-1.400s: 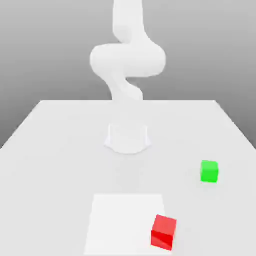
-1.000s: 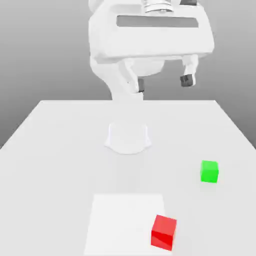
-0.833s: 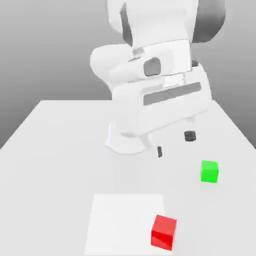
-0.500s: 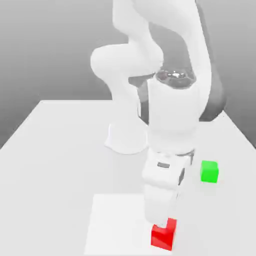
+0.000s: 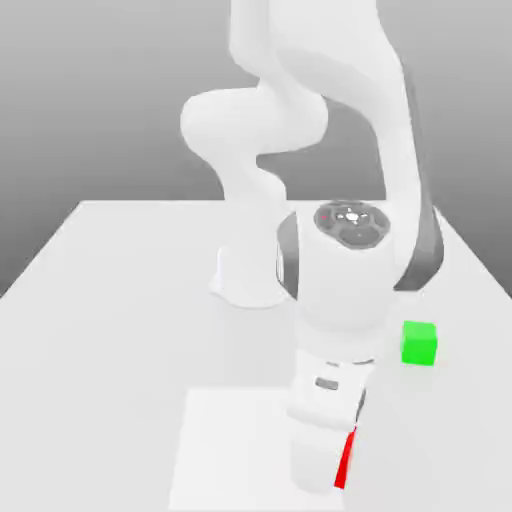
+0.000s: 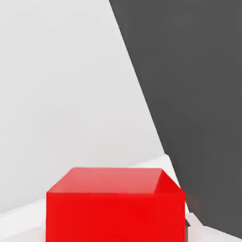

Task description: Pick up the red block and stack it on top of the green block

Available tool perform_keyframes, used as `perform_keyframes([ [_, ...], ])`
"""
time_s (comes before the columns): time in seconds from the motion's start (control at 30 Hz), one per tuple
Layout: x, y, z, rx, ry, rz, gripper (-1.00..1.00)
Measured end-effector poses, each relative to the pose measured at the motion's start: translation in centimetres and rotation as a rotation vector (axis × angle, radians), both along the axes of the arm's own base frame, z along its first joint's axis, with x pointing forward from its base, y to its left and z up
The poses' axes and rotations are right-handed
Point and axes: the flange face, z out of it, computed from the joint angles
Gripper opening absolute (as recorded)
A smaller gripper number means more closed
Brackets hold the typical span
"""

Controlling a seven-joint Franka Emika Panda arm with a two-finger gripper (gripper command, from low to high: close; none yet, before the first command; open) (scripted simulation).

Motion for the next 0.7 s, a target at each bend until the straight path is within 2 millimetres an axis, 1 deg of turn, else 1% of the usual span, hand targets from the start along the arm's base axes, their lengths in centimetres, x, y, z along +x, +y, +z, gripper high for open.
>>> perform_keyframes([
  [0.03,-1.0,1.5,0.6,0.009,0.006,0.046,-1.00],
  [0.1,-4.0,5.4,1.4,0.028,0.019,0.176,-1.00],
  [0.17,-8.3,10.5,2.1,0.040,0.028,0.357,-1.00],
  [0.23,-12.7,14.0,2.8,0.044,0.032,0.523,-1.00],
  [0.27,-14.6,14.9,3.1,0.044,0.031,0.589,-1.00],
  [0.37,-20.1,16.7,4.0,0.029,0.020,0.782,-1.00],
  [0.43,-23.7,17.5,4.2,0.010,0.007,0.915,-1.00],
  [0.47,-24.5,17.7,3.7,0.004,0.003,0.945,-1.00],
  [0.5,-24.9,17.8,3.1,0.001,0.001,0.961,-1.00],
  [0.67,-25.2,17.8,-1.1,-0.002,-0.001,0.973,-1.00],
  [0.7,-25.2,17.7,-1.8,-0.002,-0.001,0.972,1.00],
])
